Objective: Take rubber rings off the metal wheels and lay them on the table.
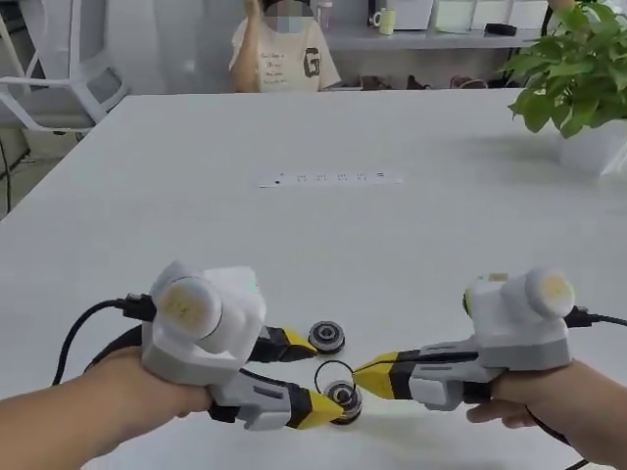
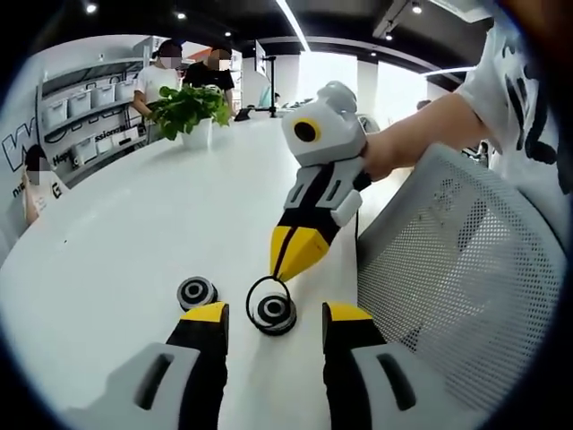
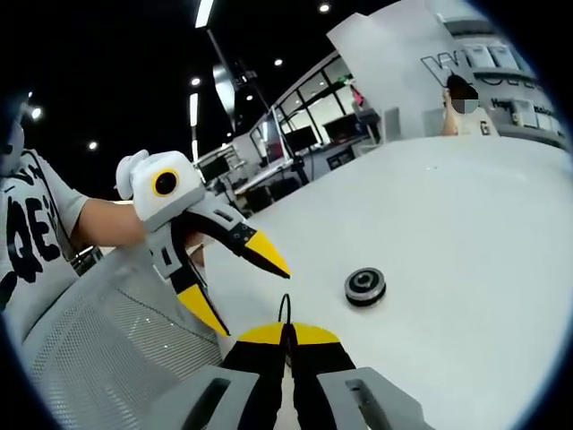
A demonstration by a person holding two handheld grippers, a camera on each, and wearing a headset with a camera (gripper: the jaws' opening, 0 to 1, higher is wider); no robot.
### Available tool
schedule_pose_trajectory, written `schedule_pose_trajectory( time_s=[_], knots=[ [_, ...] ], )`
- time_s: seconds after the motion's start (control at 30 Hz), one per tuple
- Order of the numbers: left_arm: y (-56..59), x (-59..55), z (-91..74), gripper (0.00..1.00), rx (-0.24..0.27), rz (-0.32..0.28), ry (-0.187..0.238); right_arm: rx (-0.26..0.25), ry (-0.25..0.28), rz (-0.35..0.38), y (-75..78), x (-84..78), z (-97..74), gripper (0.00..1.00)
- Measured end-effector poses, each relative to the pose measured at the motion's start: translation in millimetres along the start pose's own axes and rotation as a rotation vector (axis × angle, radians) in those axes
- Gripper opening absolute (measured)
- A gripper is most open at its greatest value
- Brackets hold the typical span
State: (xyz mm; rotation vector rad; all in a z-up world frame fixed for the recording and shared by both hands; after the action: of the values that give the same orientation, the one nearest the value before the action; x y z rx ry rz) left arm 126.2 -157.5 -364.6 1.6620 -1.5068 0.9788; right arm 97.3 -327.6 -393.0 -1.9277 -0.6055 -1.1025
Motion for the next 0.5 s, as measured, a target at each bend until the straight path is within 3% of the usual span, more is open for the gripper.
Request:
schedule_pose_trajectory(
  time_s=[0.33, 0.5],
  knots=[
    [-3.9, 5.7, -32.9, 0.50, 0.055, 0.012, 0.052, 0.025, -0.003, -0.036, -4.5, 14.6, 6.4, 0.00],
    [-5.4, 4.8, -44.9, 0.56, 0.070, -0.010, 0.072, 0.040, -0.016, -0.056, -5.1, 20.6, 13.2, 0.00]
  ],
)
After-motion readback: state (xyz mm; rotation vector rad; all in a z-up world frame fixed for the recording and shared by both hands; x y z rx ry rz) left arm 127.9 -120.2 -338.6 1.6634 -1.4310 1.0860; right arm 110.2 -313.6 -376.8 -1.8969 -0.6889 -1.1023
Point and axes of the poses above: the centre of the closed fingertips' face, and the gripper's own axes: z roughly forward along the fingers, y roughly to its right, x roughly out of its top, the point moved 9 cm from there along -z, roughly backward along the fingers, and after that the axes turned 6 degrees about y, right-handed, at the moved point
